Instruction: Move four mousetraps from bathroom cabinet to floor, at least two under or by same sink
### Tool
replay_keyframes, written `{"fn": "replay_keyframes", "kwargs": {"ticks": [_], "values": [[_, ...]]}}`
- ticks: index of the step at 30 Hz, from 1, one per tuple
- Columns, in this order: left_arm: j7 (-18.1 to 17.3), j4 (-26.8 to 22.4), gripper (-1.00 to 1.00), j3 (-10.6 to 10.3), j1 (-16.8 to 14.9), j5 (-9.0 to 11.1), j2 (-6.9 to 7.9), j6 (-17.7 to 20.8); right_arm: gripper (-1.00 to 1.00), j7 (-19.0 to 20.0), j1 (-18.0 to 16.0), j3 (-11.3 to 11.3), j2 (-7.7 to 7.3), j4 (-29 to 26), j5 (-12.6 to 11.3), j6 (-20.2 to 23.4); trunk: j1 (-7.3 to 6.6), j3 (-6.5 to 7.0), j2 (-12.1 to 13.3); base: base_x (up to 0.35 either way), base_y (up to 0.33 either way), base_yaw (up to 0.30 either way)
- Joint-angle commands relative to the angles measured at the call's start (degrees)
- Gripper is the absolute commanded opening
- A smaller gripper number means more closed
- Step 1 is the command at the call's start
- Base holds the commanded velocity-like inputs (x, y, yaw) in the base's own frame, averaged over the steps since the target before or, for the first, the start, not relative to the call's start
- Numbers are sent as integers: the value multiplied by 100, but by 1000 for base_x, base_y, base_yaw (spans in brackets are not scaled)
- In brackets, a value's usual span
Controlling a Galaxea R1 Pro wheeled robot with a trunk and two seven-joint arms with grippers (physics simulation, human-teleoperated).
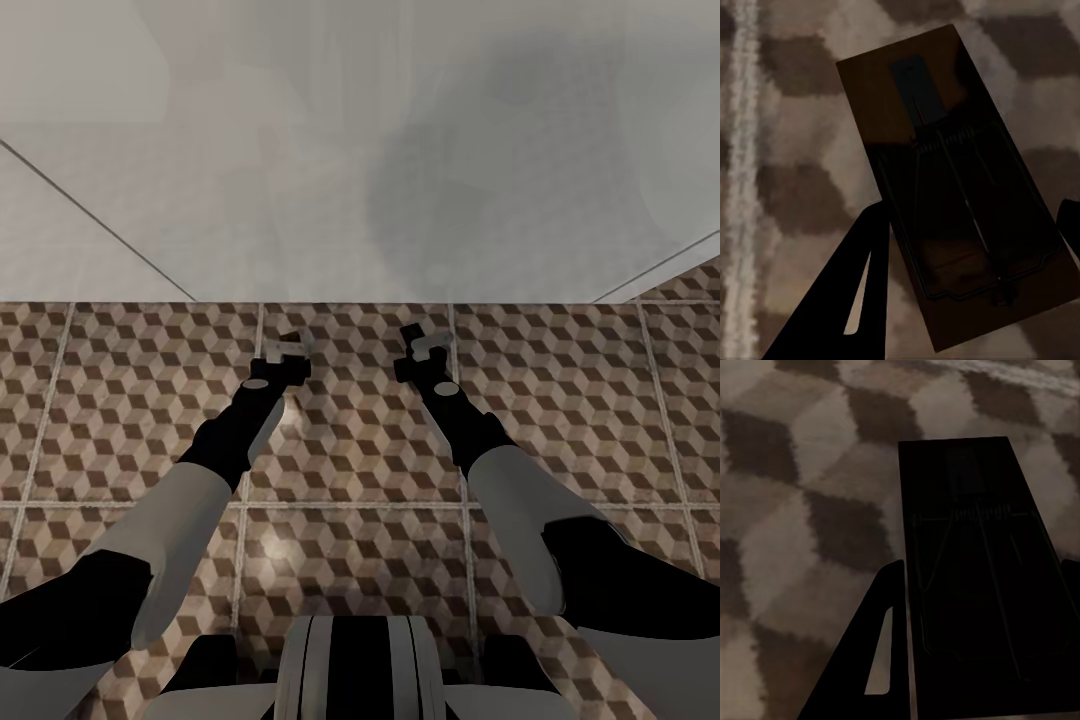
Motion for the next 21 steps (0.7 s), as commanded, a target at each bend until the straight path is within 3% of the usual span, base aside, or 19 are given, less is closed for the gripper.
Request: {"fn": "replay_keyframes", "kwargs": {"ticks": [1,8,21], "values": [[44,17,-100,-26,-2,36,4,21,-100,-26,-3,11,0,6,40,-8,-1,-3,-1,0,0,0],[44,157,-100,-26,-2,36,4,-256,-100,-26,-3,11,0,6,40,-8,-1,-3,-1,0,0,0],[44,272,-100,-26,-2,36,4,-305,-100,-24,-3,11,0,6,40,-8,-1,-3,-1,0,0,0]]}}
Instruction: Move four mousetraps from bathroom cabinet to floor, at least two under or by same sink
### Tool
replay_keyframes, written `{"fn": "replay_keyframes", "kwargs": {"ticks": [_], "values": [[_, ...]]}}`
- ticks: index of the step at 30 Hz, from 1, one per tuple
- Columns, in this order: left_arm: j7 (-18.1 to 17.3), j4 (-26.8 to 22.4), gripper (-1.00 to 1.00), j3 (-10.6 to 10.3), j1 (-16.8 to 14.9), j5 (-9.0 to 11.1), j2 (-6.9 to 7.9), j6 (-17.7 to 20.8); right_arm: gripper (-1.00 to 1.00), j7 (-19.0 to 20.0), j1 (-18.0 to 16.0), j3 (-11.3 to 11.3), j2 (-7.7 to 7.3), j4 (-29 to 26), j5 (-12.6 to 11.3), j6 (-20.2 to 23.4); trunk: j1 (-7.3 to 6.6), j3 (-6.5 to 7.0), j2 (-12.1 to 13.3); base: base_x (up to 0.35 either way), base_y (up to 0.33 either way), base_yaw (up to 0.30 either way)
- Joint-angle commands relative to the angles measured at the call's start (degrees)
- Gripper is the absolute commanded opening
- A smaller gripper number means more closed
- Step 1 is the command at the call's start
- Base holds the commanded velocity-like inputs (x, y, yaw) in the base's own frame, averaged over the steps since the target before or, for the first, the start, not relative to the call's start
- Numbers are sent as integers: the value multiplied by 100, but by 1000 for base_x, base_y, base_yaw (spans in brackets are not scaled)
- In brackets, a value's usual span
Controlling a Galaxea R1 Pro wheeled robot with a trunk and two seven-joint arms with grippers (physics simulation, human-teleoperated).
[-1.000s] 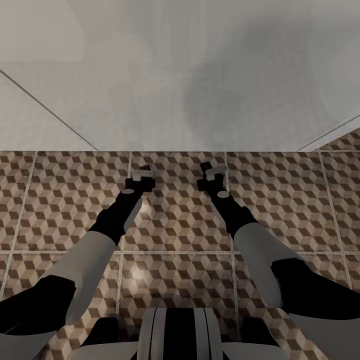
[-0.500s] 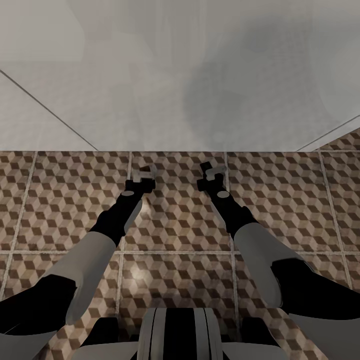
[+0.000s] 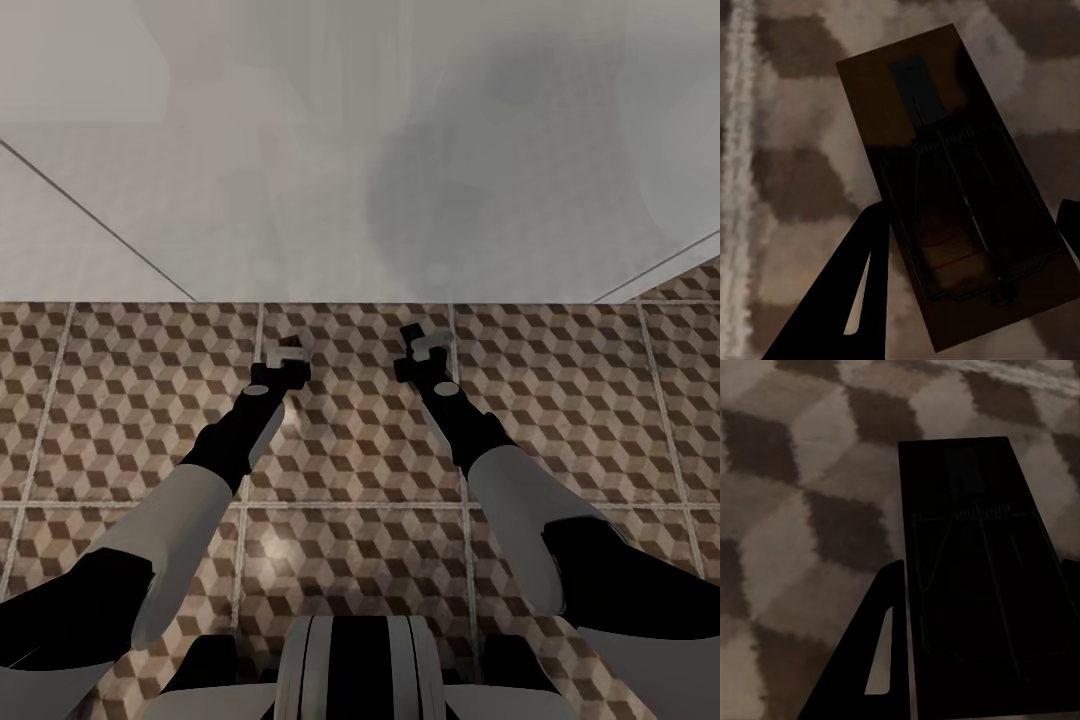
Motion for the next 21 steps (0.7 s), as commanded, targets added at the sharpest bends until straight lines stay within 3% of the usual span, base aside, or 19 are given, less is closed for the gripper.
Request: {"fn": "replay_keyframes", "kwargs": {"ticks": [1,13,14,16,17,21], "values": [[45,-9,-100,-30,-2,36,5,29,-100,-27,-3,11,0,6,40,-8,-1,-3,-1,0,0,0],[45,-15,-100,-30,-2,36,-4,28,-100,-24,-3,11,0,6,40,-15,-1,-3,-1,0,0,0],[45,-16,-100,-30,-2,36,-4,28,100,-23,-3,11,0,6,40,-15,-1,-3,-1,0,0,0],[45,-15,-100,-34,-2,36,-4,28,100,-25,-3,11,0,6,40,-17,-1,-3,-1,0,0,0],[45,-15,100,-36,-2,36,-4,28,100,-23,-3,11,0,6,40,-17,-1,-3,-1,0,0,0],[45,-17,100,-38,-2,36,-4,28,100,-22,-3,11,0,6,40,-18,-1,-3,-1,0,0,0]]}}
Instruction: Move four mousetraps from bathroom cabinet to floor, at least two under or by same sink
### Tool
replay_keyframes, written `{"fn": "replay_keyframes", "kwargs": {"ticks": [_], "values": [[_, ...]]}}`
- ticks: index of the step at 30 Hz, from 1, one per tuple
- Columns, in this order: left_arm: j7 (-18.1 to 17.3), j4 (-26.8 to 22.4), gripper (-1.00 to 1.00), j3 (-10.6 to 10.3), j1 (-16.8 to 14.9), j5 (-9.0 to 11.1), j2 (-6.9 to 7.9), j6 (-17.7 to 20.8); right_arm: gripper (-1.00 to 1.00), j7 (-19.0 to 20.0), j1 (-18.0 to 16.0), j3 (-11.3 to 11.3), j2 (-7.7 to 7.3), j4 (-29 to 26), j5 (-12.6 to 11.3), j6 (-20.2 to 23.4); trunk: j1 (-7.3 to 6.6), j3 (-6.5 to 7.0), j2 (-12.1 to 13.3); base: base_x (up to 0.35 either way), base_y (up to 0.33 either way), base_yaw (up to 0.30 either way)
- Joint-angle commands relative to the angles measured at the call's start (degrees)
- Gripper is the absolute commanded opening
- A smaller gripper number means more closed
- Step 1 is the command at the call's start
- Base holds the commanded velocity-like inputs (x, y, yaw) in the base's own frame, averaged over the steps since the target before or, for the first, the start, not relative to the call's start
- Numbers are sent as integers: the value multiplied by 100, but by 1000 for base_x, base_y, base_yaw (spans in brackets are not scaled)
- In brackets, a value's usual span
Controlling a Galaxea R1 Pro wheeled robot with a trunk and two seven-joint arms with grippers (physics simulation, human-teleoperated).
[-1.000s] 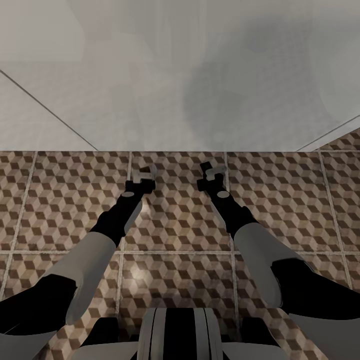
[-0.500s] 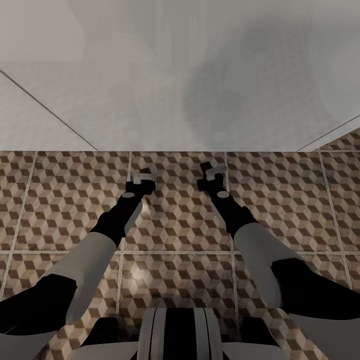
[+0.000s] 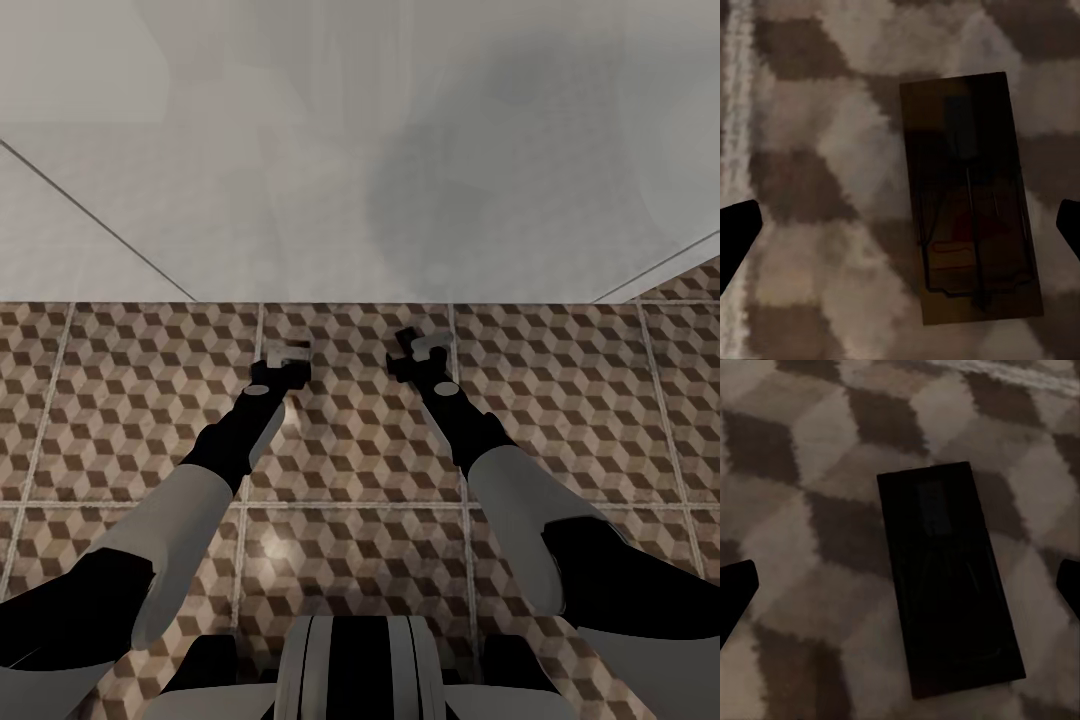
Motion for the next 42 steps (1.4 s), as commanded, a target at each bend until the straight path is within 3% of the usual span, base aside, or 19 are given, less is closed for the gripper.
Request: {"fn": "replay_keyframes", "kwargs": {"ticks": [1,14,19,26,42], "values": [[46,-8,100,-30,-2,42,5,28,100,-33,-3,11,0,7,51,-8,-1,-3,-1,0,0,0],[46,-35,100,-37,-2,42,5,-17,100,-28,-3,11,0,14,51,-8,-1,-3,-1,0,0,0],[45,-25,100,-54,-2,35,5,-392,100,-28,-3,11,0,14,51,-8,-1,-3,-1,0,0,0],[46,-18,100,-62,-2,34,5,-584,100,-28,-2,11,0,14,51,-8,-1,-3,-1,-13,0,0],[46,-47,100,-74,-2,-9,5,-631,100,-28,-2,10,0,14,51,-8,-1,-3,-1,-278,0,0]]}}
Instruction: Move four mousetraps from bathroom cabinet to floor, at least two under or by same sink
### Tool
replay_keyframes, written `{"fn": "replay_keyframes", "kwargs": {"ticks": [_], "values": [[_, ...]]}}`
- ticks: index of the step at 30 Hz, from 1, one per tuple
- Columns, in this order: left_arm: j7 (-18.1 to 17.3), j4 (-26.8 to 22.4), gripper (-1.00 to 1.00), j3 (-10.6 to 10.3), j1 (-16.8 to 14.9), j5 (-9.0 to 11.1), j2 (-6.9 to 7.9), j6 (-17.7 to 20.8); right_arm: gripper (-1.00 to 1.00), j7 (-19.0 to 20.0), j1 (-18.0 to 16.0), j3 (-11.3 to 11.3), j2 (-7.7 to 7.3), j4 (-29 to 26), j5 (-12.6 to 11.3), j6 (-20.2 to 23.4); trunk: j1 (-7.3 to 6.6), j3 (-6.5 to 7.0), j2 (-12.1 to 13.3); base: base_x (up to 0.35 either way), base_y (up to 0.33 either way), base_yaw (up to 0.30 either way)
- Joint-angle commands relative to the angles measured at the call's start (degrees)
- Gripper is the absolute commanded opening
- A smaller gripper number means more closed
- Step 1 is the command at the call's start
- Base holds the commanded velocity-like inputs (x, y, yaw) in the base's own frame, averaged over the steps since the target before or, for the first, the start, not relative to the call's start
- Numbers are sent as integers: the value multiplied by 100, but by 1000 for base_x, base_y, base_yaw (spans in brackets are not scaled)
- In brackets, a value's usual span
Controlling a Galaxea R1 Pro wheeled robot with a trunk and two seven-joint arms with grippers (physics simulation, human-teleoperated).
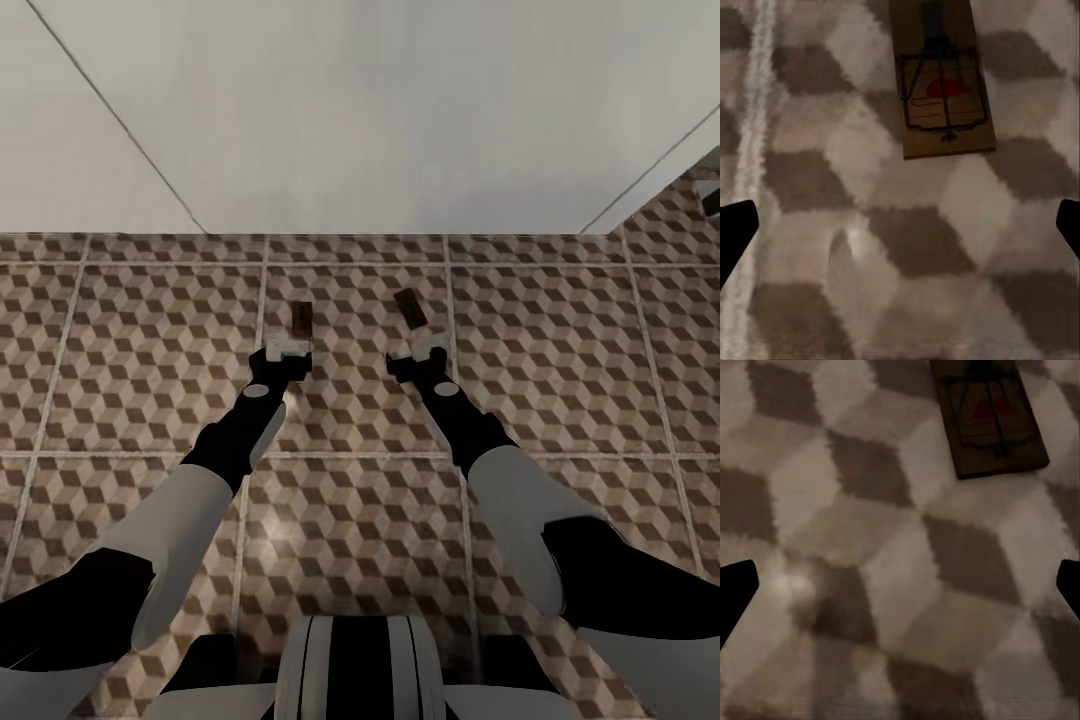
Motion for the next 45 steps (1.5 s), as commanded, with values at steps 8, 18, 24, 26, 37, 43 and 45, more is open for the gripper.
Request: {"fn": "replay_keyframes", "kwargs": {"ticks": [8,18,24,26,37,43,45], "values": [[46,-14,100,-31,-2,36,12,29,100,-30,-3,9,0,6,51,-9,-4,-2,-1,-333,0,0],[46,-48,100,-39,-2,36,15,29,100,-30,-3,11,0,39,51,-9,-4,-2,-1,-333,0,0],[43,-144,100,-40,-2,36,21,29,100,-30,-3,11,0,47,51,-9,-4,-2,-1,-333,0,0],[42,-174,100,-40,-2,36,21,29,100,-30,-3,11,0,48,51,-9,-4,-2,-1,-333,0,0],[37,-241,100,-46,-2,36,40,29,100,-32,-2,11,0,49,51,-9,-4,-2,-1,-333,0,0],[37,-242,100,-48,-2,36,45,29,100,-30,-3,9,0,49,51,-9,-4,-2,-1,-334,0,0],[41,-247,100,-50,-2,36,39,29,100,-30,-3,6,0,49,51,-9,-4,-2,-1,-323,0,0]]}}
